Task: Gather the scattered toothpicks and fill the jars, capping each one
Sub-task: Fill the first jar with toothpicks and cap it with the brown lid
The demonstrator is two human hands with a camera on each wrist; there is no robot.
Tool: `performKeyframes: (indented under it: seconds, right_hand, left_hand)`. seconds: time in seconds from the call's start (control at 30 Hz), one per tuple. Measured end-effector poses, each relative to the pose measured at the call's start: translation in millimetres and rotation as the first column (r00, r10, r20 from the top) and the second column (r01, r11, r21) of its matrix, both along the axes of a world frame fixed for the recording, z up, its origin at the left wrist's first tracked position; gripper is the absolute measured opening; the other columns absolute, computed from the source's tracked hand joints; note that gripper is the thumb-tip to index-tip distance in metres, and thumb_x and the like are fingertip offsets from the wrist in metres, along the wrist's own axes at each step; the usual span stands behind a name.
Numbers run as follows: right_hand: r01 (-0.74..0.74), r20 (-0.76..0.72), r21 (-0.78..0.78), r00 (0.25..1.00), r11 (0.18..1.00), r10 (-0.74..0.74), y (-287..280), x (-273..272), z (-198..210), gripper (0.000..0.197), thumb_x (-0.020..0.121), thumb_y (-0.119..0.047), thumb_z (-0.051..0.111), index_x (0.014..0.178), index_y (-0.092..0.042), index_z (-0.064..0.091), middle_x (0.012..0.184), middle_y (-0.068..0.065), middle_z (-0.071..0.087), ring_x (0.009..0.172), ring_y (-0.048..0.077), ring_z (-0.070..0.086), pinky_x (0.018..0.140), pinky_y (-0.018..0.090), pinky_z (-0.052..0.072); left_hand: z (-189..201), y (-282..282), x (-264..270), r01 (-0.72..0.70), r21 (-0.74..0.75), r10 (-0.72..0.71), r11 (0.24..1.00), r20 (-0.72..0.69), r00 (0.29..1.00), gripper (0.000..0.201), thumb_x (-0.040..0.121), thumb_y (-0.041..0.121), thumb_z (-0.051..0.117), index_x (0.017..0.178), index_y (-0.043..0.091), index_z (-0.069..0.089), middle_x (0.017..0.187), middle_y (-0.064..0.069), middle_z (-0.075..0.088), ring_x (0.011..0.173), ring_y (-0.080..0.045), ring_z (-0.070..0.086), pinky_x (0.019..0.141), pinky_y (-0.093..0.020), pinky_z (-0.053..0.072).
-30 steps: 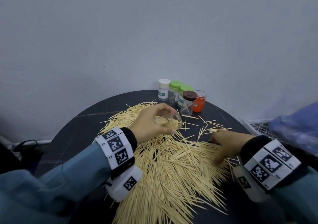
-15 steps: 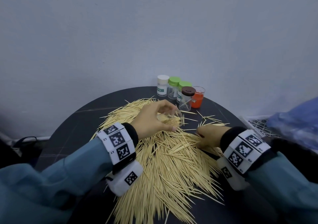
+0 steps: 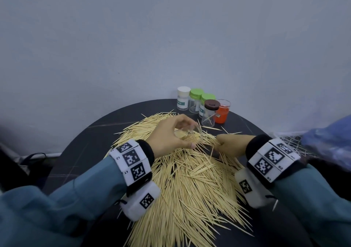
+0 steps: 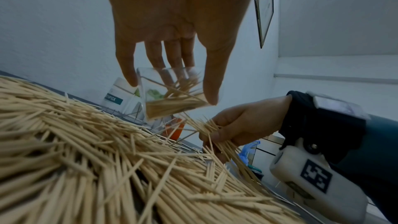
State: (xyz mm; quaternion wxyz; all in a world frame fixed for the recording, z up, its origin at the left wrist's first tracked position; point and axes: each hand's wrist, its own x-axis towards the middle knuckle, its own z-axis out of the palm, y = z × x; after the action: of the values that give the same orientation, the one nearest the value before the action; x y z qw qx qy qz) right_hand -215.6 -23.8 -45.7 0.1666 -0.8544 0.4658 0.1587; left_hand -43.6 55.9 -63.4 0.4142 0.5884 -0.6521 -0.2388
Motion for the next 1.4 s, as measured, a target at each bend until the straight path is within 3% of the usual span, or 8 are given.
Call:
performKeyframes:
  seconds: [0.2,0.3,0.57,0.67,0.77,0.9,1.23,1.4]
  right_hand:
    - [0.087,0.268,0.236,0.952,0.968,-0.15,-8,11,-2,0.032,0.101,-0.013,0.031,0.073,-0.011,0.046,0.073,0.002,0.053,0.062,0.011,0.049,0.059,0.018,0.042]
    - [0.119,0.36,0.31,0.903,0.943,-0.232,-12,16,-5,0.027,0.1,-0.008,0.032,0.075,-0.01,0.041,0.069,0.002,0.05,0.057,0.009,0.049,0.051,0.014,0.042]
    - [0.078,0.47,0.363,0.845,0.928,-0.255,-21,21,-4,0.014,0.097,-0.011,0.041,0.092,-0.007,0.054,0.07,-0.001,0.056,0.069,0.02,0.051,0.071,0.033,0.04]
    - [0.072,0.55,0.402,0.778,0.913,-0.304,-24,24,-6,0.024,0.097,-0.005,0.038,0.114,0.006,0.051,0.071,-0.005,0.055,0.062,0.015,0.05,0.067,0.03,0.041]
    - [0.039,0.622,0.433,0.71,0.901,-0.33,-26,24,-8,0.019,0.099,-0.005,0.034,0.106,0.0,0.05,0.07,-0.004,0.05,0.059,0.009,0.047,0.062,0.023,0.042]
    - [-0.064,0.746,0.522,0.518,0.851,-0.418,-24,25,-3,0.022,0.1,-0.006,0.03,0.085,-0.013,0.044,0.066,-0.001,0.044,0.053,0.006,0.046,0.051,0.015,0.044]
    - [-0.256,0.818,0.508,-0.156,0.823,-0.553,-12,40,12,0.025,0.101,-0.004,0.023,0.086,-0.013,0.041,0.058,-0.003,0.039,0.045,0.005,0.039,0.045,0.016,0.04]
    - [-0.244,0.807,0.47,-0.272,0.848,-0.525,-1,47,12,0.026,0.101,-0.005,0.023,0.085,-0.014,0.041,0.061,-0.002,0.038,0.045,0.004,0.042,0.051,0.017,0.044]
  left_hand:
    - [-2,-3,4,-0.026,0.008,0.026,1.0,-0.01,1.0,0.05,0.062,0.018,0.086,0.106,0.022,0.063,0.104,0.014,0.064,0.1,0.002,0.057,0.083,-0.012,0.044]
    - [-3,-4,6,-0.038,0.013,0.038,0.999,-0.004,0.999,0.05,0.061,0.02,0.086,0.106,0.023,0.064,0.106,0.013,0.065,0.102,-0.001,0.058,0.084,-0.013,0.043]
    - [-5,-5,10,-0.089,0.034,0.091,0.995,-0.051,0.995,0.05,0.061,0.018,0.086,0.106,0.021,0.063,0.103,0.012,0.065,0.1,-0.004,0.058,0.083,-0.018,0.046]
    - [-4,-6,11,-0.099,0.046,0.101,0.994,-0.057,0.993,0.051,0.062,0.017,0.085,0.107,0.021,0.062,0.104,0.011,0.064,0.099,-0.004,0.058,0.08,-0.017,0.047]
    - [-6,-6,12,-0.105,0.056,0.108,0.993,-0.05,0.993,0.052,0.062,0.019,0.085,0.108,0.022,0.061,0.104,0.011,0.064,0.098,-0.004,0.058,0.076,-0.014,0.047]
    - [-5,-5,11,-0.091,0.08,0.094,0.993,-0.046,0.994,0.053,0.064,0.023,0.084,0.111,0.021,0.06,0.105,0.011,0.063,0.096,-0.005,0.06,0.071,-0.011,0.048]
    - [-5,-4,4,-0.001,0.19,0.014,0.982,-0.065,0.998,0.048,0.075,0.028,0.074,0.119,0.021,0.056,0.107,0.013,0.059,0.093,0.001,0.055,0.069,-0.007,0.044]
    - [-7,-4,3,0.031,0.203,-0.012,0.979,-0.092,0.996,0.042,0.077,0.031,0.072,0.116,0.025,0.057,0.117,0.01,0.058,0.1,0.0,0.054,0.079,-0.011,0.043]
